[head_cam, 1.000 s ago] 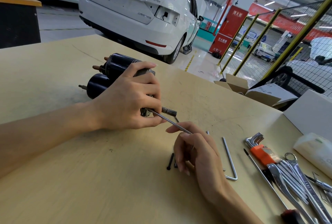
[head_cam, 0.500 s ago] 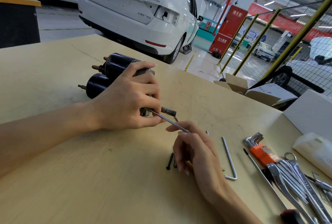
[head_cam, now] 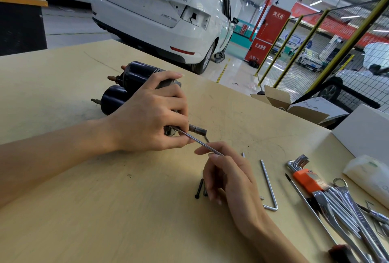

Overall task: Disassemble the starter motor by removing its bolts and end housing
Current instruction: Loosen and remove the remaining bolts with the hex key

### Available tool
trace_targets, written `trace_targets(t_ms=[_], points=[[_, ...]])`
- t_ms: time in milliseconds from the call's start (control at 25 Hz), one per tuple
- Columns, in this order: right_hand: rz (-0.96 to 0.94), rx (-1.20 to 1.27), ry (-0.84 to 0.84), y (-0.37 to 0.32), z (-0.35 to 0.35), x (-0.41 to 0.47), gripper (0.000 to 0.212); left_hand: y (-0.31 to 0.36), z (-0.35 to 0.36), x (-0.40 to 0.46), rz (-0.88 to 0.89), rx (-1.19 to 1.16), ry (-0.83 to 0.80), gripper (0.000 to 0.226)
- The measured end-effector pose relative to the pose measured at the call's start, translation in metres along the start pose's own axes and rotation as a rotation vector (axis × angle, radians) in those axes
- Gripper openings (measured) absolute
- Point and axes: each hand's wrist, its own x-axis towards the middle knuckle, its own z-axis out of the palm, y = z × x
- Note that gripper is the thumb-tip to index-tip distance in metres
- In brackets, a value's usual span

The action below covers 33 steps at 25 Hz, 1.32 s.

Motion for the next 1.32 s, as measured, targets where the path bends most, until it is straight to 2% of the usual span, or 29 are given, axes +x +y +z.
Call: trace_targets(t_ms=[800,1080,1320], points=[[-0.03,-0.009,0.004,0.003,0.0005,0.002,0.039,-0.0027,0.0025,0.0,0.005,0.009,0.026,0.021],[-0.06,-0.093,0.044,0.0068,0.0017,0.0032,0.054,-0.0021,0.0018,0.0004,0.006,-0.007,0.025,0.025],[-0.03,-0.106,0.078,0.0058,0.0032,0.0034,0.048,-0.0026,0.0009,0.0014,0.017,-0.038,0.018,0.03]])
